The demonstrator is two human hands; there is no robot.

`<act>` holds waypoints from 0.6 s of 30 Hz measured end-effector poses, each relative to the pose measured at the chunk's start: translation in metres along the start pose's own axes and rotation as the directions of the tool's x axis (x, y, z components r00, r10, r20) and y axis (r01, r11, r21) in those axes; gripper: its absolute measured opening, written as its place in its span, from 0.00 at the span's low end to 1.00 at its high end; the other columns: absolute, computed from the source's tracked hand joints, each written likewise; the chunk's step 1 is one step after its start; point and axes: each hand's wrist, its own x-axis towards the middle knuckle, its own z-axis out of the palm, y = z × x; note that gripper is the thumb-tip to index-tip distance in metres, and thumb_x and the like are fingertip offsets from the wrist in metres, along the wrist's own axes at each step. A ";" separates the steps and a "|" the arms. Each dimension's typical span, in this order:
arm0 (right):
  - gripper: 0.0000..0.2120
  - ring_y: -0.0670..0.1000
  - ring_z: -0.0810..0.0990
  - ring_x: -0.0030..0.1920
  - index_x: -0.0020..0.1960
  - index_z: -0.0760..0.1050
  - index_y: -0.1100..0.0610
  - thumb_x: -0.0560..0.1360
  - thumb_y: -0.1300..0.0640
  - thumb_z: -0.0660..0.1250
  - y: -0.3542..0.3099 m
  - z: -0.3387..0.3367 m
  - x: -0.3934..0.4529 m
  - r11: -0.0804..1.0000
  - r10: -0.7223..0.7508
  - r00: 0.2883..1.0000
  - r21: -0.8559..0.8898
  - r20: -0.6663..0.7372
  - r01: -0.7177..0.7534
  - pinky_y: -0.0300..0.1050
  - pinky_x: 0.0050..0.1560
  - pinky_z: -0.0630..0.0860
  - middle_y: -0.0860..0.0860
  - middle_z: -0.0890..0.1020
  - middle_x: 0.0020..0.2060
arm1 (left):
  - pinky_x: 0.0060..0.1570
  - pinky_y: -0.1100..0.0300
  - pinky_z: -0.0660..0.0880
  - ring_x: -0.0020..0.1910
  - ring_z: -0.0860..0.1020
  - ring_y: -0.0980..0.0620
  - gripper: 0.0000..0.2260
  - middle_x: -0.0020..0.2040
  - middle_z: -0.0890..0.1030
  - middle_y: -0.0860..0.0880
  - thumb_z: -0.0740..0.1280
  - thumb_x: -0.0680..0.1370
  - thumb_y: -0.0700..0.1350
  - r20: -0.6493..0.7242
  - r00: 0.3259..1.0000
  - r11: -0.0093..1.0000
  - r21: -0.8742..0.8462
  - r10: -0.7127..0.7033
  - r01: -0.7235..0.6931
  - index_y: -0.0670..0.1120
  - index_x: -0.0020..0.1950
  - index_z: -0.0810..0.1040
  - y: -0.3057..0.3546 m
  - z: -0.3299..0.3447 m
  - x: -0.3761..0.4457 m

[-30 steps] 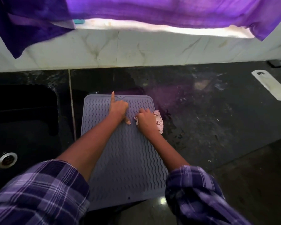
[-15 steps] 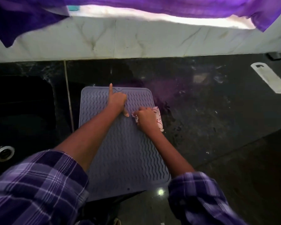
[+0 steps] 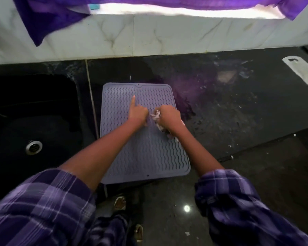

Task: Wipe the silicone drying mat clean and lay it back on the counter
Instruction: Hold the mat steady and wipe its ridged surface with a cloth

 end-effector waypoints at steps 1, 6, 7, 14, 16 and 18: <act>0.14 0.59 0.79 0.58 0.59 0.79 0.56 0.77 0.53 0.63 -0.004 0.009 -0.003 0.998 -0.005 1.000 -0.061 -0.012 0.004 0.50 0.57 0.74 0.58 0.81 0.56 | 0.75 0.44 0.37 0.70 0.71 0.48 0.18 0.61 0.80 0.47 0.68 0.75 0.54 0.019 1.000 1.000 -0.018 -0.014 0.015 0.48 0.62 0.79 0.003 0.004 -0.011; 0.14 0.55 0.74 0.62 0.62 0.76 0.55 0.78 0.57 0.60 0.003 0.066 -0.068 0.978 -0.137 0.991 -0.159 -0.002 0.135 0.51 0.68 0.63 0.54 0.77 0.60 | 0.75 0.44 0.37 0.69 0.71 0.48 0.19 0.66 0.74 0.44 0.67 0.77 0.50 -0.057 0.998 0.997 -0.077 -0.027 0.023 0.44 0.65 0.74 0.008 0.025 -0.033; 0.14 0.56 0.72 0.63 0.62 0.76 0.54 0.78 0.57 0.60 0.008 0.073 -0.092 0.971 -0.190 0.981 -0.143 0.034 0.193 0.51 0.68 0.62 0.53 0.76 0.61 | 0.75 0.44 0.37 0.67 0.72 0.48 0.19 0.65 0.75 0.45 0.67 0.76 0.51 -0.041 0.999 0.995 -0.091 -0.030 0.026 0.44 0.64 0.75 0.007 0.025 -0.033; 0.16 0.58 0.80 0.56 0.57 0.79 0.57 0.74 0.50 0.68 -0.007 0.041 -0.108 0.964 -0.238 0.946 -0.068 0.219 0.258 0.51 0.57 0.75 0.57 0.82 0.54 | 0.75 0.44 0.37 0.65 0.75 0.48 0.19 0.61 0.78 0.46 0.69 0.75 0.52 0.024 0.999 0.994 -0.101 -0.043 0.045 0.45 0.62 0.77 0.010 0.013 -0.029; 0.16 0.57 0.77 0.59 0.61 0.77 0.55 0.74 0.56 0.68 -0.016 0.043 -0.103 0.951 -0.281 0.951 -0.094 0.130 0.294 0.51 0.59 0.74 0.55 0.79 0.59 | 0.75 0.44 0.38 0.65 0.75 0.48 0.18 0.60 0.79 0.46 0.69 0.75 0.52 0.013 0.999 0.994 -0.100 -0.043 0.044 0.45 0.62 0.77 0.011 0.012 -0.029; 0.20 0.59 0.72 0.63 0.66 0.74 0.55 0.74 0.58 0.67 -0.018 0.060 -0.118 0.912 -0.347 0.929 -0.185 0.128 0.366 0.53 0.66 0.67 0.56 0.75 0.63 | 0.75 0.45 0.38 0.64 0.76 0.48 0.19 0.60 0.79 0.46 0.69 0.75 0.52 0.006 0.999 0.995 -0.094 -0.034 0.034 0.45 0.62 0.76 0.010 0.013 -0.031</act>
